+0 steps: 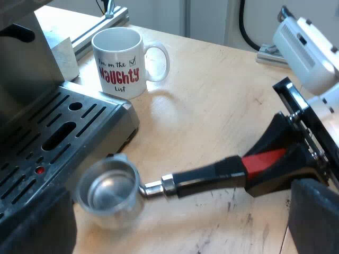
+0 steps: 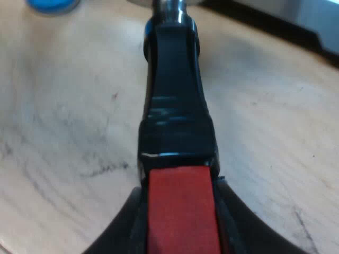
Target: Grind coffee beans and then tamp
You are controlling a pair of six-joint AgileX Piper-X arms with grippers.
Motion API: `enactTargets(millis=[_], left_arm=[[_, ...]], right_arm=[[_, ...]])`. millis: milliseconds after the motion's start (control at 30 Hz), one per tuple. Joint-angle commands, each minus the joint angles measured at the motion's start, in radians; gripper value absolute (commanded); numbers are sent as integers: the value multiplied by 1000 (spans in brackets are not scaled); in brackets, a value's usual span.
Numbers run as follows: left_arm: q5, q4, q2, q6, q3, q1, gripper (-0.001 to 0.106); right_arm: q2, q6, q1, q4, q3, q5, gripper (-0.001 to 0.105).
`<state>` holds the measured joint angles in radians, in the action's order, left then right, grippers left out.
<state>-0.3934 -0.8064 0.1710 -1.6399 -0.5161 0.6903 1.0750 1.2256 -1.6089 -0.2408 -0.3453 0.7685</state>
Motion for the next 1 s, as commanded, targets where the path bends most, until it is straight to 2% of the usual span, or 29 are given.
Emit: enactTargets(millis=[33,167,233,300,367,400,600,733,1000], left_arm=[[0,4,-2,-8,-7,5,83],[0,4,-2,-8,-7,5,83],[0,4,-2,-8,-7,5,83],[0,4,-2,-8,-7,5,83],[0,4,-2,-8,-7,5,83],[0,4,-2,-8,-7,5,83],[0,4,-2,-8,-7,5,83],[0,4,-2,-8,-7,5,83],[0,4,-2,-8,-7,5,83]], right_arm=[[-12,43,0,75,9,13,0],[-12,49,39,95,23,-25,0],[-12,95,68,105,23,-76,0],[-12,230,118,132,23,-175,0],[-12,282,165,156,23,-262,0],[-12,288,198,165,23,-303,0],[-12,345,300,178,23,-346,0],[-12,393,315,188,38,-370,0],[-12,396,315,241,93,-376,0]])
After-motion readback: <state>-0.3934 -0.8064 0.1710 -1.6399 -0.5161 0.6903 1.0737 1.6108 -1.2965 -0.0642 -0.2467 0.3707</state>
